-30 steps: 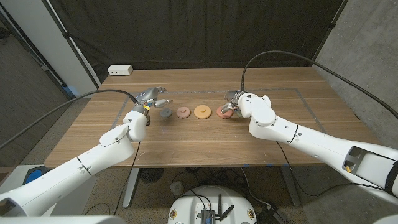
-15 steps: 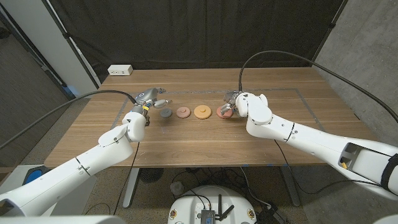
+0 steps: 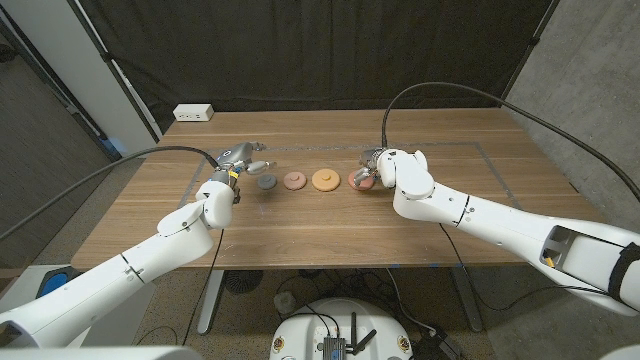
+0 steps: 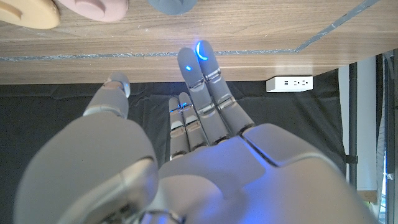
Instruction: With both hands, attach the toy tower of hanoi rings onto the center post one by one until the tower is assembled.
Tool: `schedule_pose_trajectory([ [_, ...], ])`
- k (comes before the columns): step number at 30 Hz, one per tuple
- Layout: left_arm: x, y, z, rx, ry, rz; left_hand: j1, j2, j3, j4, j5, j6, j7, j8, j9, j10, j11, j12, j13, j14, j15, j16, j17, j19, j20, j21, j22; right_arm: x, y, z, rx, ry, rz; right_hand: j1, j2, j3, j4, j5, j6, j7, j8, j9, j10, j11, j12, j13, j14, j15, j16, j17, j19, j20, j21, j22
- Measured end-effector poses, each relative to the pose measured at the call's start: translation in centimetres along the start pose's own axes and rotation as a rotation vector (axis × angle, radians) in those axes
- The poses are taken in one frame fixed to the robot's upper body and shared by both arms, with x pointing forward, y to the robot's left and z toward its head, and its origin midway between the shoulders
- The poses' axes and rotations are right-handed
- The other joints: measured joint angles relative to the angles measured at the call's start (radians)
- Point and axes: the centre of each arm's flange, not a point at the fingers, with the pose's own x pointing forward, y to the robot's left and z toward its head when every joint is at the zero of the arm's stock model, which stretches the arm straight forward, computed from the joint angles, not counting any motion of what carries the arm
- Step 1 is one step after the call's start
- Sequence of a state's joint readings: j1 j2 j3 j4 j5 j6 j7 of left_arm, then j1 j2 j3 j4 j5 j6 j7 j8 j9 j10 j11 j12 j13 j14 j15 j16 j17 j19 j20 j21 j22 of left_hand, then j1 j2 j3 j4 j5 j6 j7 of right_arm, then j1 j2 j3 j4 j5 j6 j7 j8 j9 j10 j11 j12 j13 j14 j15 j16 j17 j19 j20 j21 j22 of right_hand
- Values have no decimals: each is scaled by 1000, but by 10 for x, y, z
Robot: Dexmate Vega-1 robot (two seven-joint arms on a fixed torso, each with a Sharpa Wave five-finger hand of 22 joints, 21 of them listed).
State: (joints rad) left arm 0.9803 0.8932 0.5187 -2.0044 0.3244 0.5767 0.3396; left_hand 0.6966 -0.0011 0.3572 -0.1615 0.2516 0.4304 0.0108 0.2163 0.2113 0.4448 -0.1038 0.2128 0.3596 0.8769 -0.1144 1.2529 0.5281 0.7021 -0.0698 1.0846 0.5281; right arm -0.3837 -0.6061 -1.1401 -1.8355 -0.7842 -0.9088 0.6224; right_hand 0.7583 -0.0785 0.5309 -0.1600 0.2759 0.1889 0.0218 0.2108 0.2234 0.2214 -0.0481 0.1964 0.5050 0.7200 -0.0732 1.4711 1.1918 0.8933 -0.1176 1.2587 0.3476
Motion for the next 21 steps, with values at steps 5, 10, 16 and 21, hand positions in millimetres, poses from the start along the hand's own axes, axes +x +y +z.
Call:
schedule_pose_trajectory([
  [5, 0, 0, 0, 0, -1, 0, 0, 0, 0, 0, 0, 0, 0, 0, 0, 0, 0, 0, 0, 0, 0, 5, 0, 0, 0, 8, 0, 2, 2, 1, -4, 4, 10, 0, 0, -4, 4, 0, 0, 0, 0, -5, 0, 0, 0, 0, 0, 0, -8, -2, 0, 0, 6, -5],
  [10, 0, -1, 0, -1, -3, -1, 0, 0, 0, 0, 0, 0, 0, 0, 0, 0, 0, 0, 0, 0, 0, 5, 0, -5, 5, 8, -5, 4, 4, 1, -7, 10, 18, -4, 4, -10, 6, 0, -4, -4, 0, -5, 0, 0, 0, 0, 0, 0, -8, -2, -4, -4, 8, -7],
  [16, 0, -1, 0, -2, -5, -5, 0, 0, -3, 3, 0, 0, 0, 0, 0, 0, 0, 0, 3, 0, 0, 5, 3, -5, 5, 8, -5, 7, 6, 0, -14, 19, 26, -4, 4, -13, 4, 0, -4, -4, 0, -5, 0, 0, 0, 0, 0, 0, -8, -7, -11, 3, 8, -12],
  [21, 0, -4, -1, -2, -4, -11, 0, 0, -3, 3, 4, 0, 0, 0, 0, 0, 0, 0, 5, -6, 6, 5, 3, -5, 5, 8, -6, 11, 9, -1, -12, 26, 40, -4, 4, -13, 4, 0, -4, -4, 0, -5, 0, 0, 4, 0, 0, 0, -8, -4, -11, 3, 15, -14],
])
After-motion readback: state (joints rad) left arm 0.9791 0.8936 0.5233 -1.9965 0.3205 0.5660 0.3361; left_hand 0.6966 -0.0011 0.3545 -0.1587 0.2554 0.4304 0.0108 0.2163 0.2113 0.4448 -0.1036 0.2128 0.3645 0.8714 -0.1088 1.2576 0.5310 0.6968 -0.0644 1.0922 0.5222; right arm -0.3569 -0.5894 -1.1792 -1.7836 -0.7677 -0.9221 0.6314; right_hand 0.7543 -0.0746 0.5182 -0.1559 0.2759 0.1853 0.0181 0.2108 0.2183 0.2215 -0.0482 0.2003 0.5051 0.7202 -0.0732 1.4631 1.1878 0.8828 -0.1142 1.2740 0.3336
